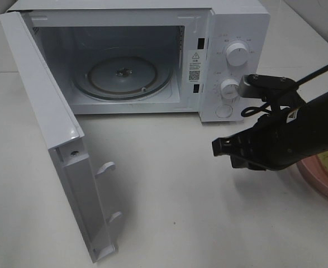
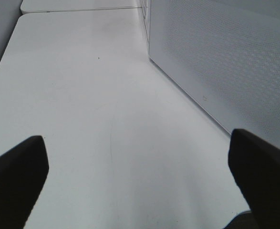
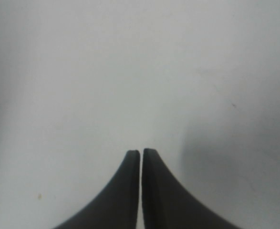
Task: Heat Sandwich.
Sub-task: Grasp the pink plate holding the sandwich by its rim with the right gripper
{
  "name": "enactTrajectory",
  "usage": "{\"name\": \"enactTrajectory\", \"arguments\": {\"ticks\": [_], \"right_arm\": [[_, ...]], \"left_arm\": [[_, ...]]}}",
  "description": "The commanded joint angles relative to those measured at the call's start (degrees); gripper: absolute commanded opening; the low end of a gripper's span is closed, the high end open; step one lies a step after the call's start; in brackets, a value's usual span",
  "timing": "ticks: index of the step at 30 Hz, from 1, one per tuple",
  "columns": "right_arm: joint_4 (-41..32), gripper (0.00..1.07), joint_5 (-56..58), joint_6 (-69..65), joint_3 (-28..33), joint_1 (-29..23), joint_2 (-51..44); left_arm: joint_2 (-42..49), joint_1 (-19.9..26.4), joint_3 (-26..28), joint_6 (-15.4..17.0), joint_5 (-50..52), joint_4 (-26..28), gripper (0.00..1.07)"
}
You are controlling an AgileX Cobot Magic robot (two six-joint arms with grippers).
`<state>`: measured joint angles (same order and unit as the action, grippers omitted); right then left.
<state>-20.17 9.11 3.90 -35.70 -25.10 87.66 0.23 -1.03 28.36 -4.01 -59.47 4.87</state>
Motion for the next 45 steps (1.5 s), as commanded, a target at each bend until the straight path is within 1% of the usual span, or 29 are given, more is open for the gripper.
{"name": "enactTrajectory", "arguments": {"ticks": [1,2,3,6,7,8,11,12,14,17,18,20,21,22,25,26,27,29,30,31,33,34,35,36,38,45], "right_arm": [[3.6,0.06,6.5,4.9,-0.7,0.3,-1.0],[3.6,0.06,6.5,4.9,-0.7,0.3,-1.0],[6.4,0.07,10.8,4.7,-1.8,1.0,-1.0],[9.5,0.08,17.2,4.3,-3.9,2.6,-1.0],[9.5,0.08,17.2,4.3,-3.9,2.6,-1.0],[11.8,0.08,21.5,4.2,-5.4,3.7,-1.0],[14.5,0.1,26.5,4.1,-7.6,5.2,-1.0],[14.5,0.1,26.5,4.1,-7.6,5.2,-1.0],[16.9,0.11,31.7,4.0,-10.2,7.0,-1.0],[18.5,0.13,34.1,4.0,-11.7,8.3,-1.0],[20.2,0.14,36.2,3.7,-13.5,9.9,-1.0],[21.1,0.17,37.6,2.5,-15.2,11.4,-1.0],[22.1,0.2,38.5,1.0,-16.7,12.9,-1.0],[22.1,0.2,38.5,1.0,-16.7,12.9,-1.0],[23.8,0.3,39.2,-1.5,-18.6,14.6,-1.0],[23.8,0.3,39.2,-1.5,-18.6,14.6,-1.0],[24.8,0.4,39.2,-2.3,-19.4,15.4,-1.0],[25.4,0.51,39.3,-2.3,-20.1,16.2,-1.0],[26.4,0.66,39.1,-2.3,-20.5,16.3,-1.0],[26.4,0.66,39.1,-2.3,-20.5,16.3,-1.0],[27.5,0.81,38.7,-2.3,-20.5,16.3,-1.0],[27.6,0.86,38.7,-2.3,-20.5,16.3,-0.8],[27.8,0.96,38.7,-2.2,-20.5,16.3,-0.8],[27.8,0.96,38.7,-2.2,-20.5,16.3,-0.8],[28.2,1.01,38.8,-2.1,-20.5,16.3,-0.1],[28.4,0.98,38.8,-3.9,-20.5,16.3,2.6]], "left_arm": [[1.6,-0.1,-0.1,0.0,0.1,0.2,0.98],[1.6,-0.1,-0.1,0.0,0.1,0.2,0.98],[1.6,-0.1,-0.1,0.0,0.1,0.2,0.98],[1.6,-0.1,-0.1,0.0,0.1,0.2,0.98],[1.6,-0.1,-0.1,0.0,0.1,0.2,0.98],[1.6,-0.1,-0.1,0.0,0.1,0.2,0.98],[1.6,-0.1,-0.1,0.0,0.1,0.2,0.98],[1.6,-0.1,-0.1,0.0,0.1,0.2,0.98],[1.6,-0.1,-0.1,0.0,0.1,0.2,0.98],[1.6,-0.1,-0.1,0.0,0.1,0.2,0.98],[1.6,-0.1,-0.1,0.0,0.1,0.2,0.98],[1.6,-0.1,-0.1,0.0,0.1,0.2,0.98],[1.6,-0.1,-0.1,0.0,0.1,0.2,0.98],[1.6,-0.1,-0.1,0.0,0.1,0.2,0.98],[1.6,-0.1,-0.1,0.0,0.1,0.2,0.98],[1.6,-0.1,-0.1,0.0,0.1,0.2,0.98],[1.6,-0.1,-0.1,0.0,0.1,0.2,0.98],[1.6,-0.1,-0.1,0.0,0.1,0.2,0.98],[1.6,-0.1,-0.1,0.0,0.1,0.2,0.98],[1.6,-0.1,-0.1,0.0,0.1,0.2,0.98],[1.6,-0.1,-0.1,0.0,0.1,0.2,0.98],[1.6,-0.1,-0.1,0.0,0.1,0.2,0.98],[1.6,-0.1,-0.1,0.0,0.1,0.2,0.98],[1.6,-0.1,-0.1,0.0,0.1,0.2,0.98],[1.6,-0.1,-0.1,0.0,0.1,0.2,0.98],[1.6,-0.1,-0.1,0.0,0.1,0.2,0.98]]}}
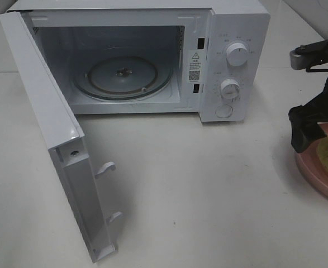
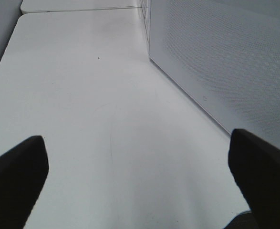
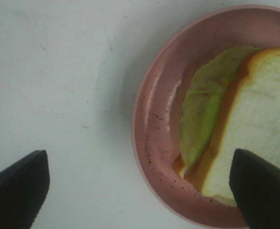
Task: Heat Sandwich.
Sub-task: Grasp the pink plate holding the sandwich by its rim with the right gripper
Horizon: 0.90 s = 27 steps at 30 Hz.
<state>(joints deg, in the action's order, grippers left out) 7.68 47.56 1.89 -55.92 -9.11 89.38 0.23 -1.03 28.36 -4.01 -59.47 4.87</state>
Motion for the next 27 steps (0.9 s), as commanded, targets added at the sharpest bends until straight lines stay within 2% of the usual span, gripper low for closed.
{"name": "enactTrajectory", "arguments": {"ticks": [1,27], "right_arm": [[0.5,0.98,0.2,-2.5,-0.3,0.3,1.3],[-0.4,0.9,-7.1,-4.6,-0.3,0.3,14.5]], "left_arm": [[1.6,-0.1,-0.1,0.0,0.1,0.2,0.98],[1.6,-0.1,-0.1,0.0,0.1,0.2,0.98]]}}
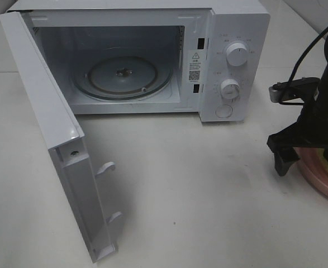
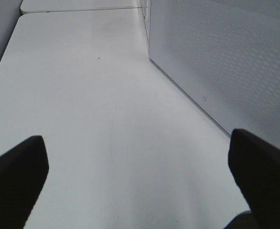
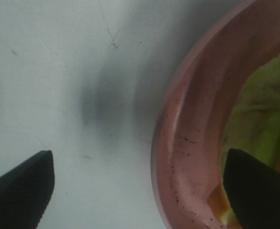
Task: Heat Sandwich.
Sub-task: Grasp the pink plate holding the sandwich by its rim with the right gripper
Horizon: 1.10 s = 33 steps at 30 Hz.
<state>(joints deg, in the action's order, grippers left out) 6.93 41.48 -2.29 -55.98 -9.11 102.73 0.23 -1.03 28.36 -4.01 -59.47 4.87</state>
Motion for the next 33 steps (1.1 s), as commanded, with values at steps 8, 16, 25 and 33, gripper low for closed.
{"name": "enactTrajectory", "arguments": {"ticks": [8,16,25,33], "right_arm": [[2.5,0.88,-4.4,-1.8,-0.2,0.3,4.6],[2.9,0.86,-5.8,-2.6,-0.1,0.3,6.4],[2.9,0.85,-6.6,-2.8,-0.1,0.3,6.8],[2.9,0.74,-5.4,-2.8,-0.1,0.3,6.8]], "left_arm": [[1.6,-0.1,-0.1,0.0,0.1,0.2,0.98],[1.6,-0.1,-0.1,0.0,0.1,0.2,0.98],[1.6,-0.1,-0.1,0.0,0.1,0.2,0.98],[1.6,-0.1,-0.1,0.0,0.1,0.2,0.98]]}}
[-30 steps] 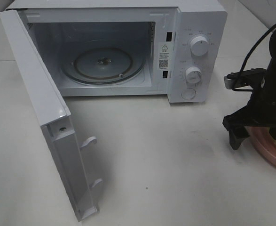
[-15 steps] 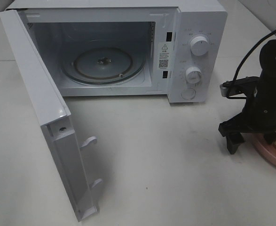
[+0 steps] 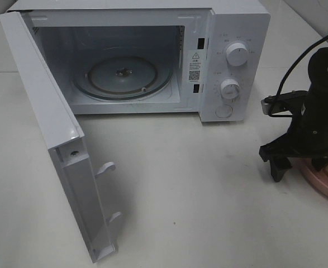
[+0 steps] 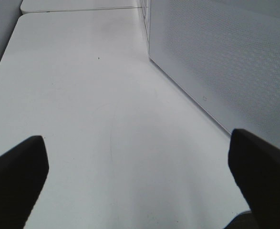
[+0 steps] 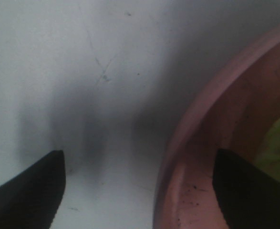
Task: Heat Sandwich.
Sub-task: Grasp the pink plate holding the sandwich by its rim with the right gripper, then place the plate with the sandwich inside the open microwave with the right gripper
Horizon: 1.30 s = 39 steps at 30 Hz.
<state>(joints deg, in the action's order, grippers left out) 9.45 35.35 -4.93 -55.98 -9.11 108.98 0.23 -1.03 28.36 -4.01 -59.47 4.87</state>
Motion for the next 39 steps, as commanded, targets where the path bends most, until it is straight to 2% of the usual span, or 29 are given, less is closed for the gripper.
{"name": "enactTrajectory", "arguments": {"ticks": [1,3,4,5,9,39], "right_arm": [[0.4,0.65,0.7,-0.2,-0.1,0.3,0.5],[0.9,0.55,0.7,-0.5,-0.1,0.3,0.5],[1.8,0.41,0.7,-1.4,-0.1,0.3,0.5],[1.8,0.41,0.7,-1.4,-0.1,0.3,0.5],[4.1,0.0,0.9,-4.4,-0.1,0.3,0.5],[4.8,0.0,1.9,-4.8,-0.1,0.3,0.5]], "left_arm": [[1.6,-0.1,-0.1,0.0,0.1,0.2,0.98],[1.6,-0.1,-0.1,0.0,0.1,0.2,0.98],[1.6,-0.1,-0.1,0.0,0.1,0.2,0.98],[1.6,-0.1,-0.1,0.0,0.1,0.2,0.98],[1.6,-0.1,-0.1,0.0,0.1,0.2,0.98],[1.6,-0.1,-0.1,0.0,0.1,0.2,0.98]]}}
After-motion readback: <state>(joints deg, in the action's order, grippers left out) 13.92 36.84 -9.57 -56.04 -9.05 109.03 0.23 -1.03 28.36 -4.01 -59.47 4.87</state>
